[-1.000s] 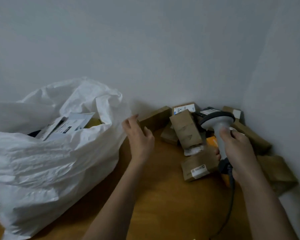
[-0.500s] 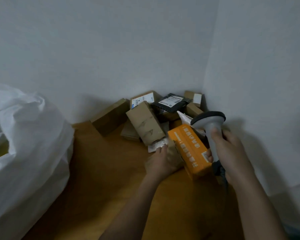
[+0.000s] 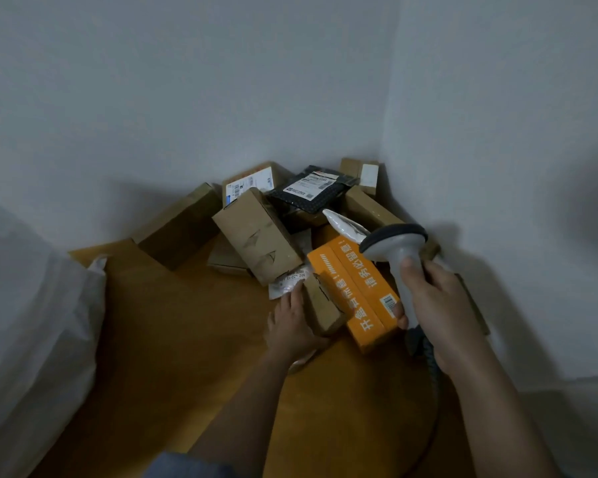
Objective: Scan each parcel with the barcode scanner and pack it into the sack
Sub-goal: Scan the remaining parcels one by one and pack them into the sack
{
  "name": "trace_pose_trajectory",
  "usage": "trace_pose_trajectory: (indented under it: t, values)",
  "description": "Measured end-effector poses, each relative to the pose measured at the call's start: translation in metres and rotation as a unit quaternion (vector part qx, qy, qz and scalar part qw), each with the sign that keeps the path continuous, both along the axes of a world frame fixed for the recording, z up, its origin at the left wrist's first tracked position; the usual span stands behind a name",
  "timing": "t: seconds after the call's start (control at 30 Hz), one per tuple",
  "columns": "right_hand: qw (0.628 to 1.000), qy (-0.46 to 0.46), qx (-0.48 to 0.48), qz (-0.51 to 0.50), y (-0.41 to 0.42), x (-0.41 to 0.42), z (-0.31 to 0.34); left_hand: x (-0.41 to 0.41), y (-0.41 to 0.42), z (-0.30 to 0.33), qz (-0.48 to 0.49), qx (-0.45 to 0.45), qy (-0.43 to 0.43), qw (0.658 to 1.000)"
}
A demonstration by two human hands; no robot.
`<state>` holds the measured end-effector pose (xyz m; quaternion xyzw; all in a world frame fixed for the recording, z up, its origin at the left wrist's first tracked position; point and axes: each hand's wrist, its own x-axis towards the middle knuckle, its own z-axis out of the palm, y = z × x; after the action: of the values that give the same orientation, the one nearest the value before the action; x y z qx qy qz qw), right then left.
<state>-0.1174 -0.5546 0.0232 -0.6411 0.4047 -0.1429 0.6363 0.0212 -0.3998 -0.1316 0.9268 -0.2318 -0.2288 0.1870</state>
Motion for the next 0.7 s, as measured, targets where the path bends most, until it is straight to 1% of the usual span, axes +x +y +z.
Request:
trace_pose_trajectory:
  t: [0.03,0.07,0.1,0.13,0.17,0.23,0.3,0.33,0.37,0.4,0.53,0.6,0.7]
  values:
    - [1.000,-0.001,-0.001,-0.002,0.001,0.000,0.001,0.000,0.000,0.006,0.040,-0.036,0.039,0.998]
    - [1.000,-0.002,-0.002,-0.004,0.003,0.000,0.002,0.001,0.001,0.014,0.087,-0.096,0.099,0.987]
    - [1.000,-0.003,-0.002,-0.006,0.006,-0.001,0.003,0.000,0.004,0.023,0.134,-0.170,0.168,0.962]
    - [1.000,-0.006,-0.001,-0.007,0.009,-0.001,0.005,-0.001,0.009,0.033,0.174,-0.235,0.235,0.927]
    - [1.000,-0.010,0.000,-0.007,0.013,-0.001,0.006,-0.002,0.015,0.043,0.205,-0.277,0.293,0.892]
    - [1.000,-0.014,-0.010,-0.005,0.023,-0.001,0.009,-0.006,0.028,0.064,0.241,-0.336,0.383,0.826]
    - [0.999,-0.014,-0.030,-0.001,0.035,0.000,0.011,-0.009,0.042,0.083,0.281,-0.405,0.448,0.746]
    - [0.999,-0.015,-0.036,0.002,0.041,0.000,0.012,-0.010,0.049,0.092,0.302,-0.436,0.467,0.707]
    - [0.999,-0.018,-0.037,0.006,0.047,0.000,0.013,-0.010,0.055,0.100,0.316,-0.460,0.473,0.681]
    - [0.999,-0.022,-0.033,0.010,0.054,-0.001,0.014,-0.012,0.062,0.108,0.324,-0.475,0.473,0.668]
    - [0.999,-0.033,-0.029,0.022,0.081,-0.001,0.022,-0.020,0.082,0.133,0.346,-0.485,0.464,0.655]
    - [0.998,-0.041,-0.030,0.027,0.094,-0.002,0.025,-0.022,0.091,0.143,0.352,-0.506,0.448,0.647]
    - [0.998,-0.043,-0.033,0.029,0.112,-0.004,0.030,-0.027,0.107,0.154,0.353,-0.545,0.445,0.616]
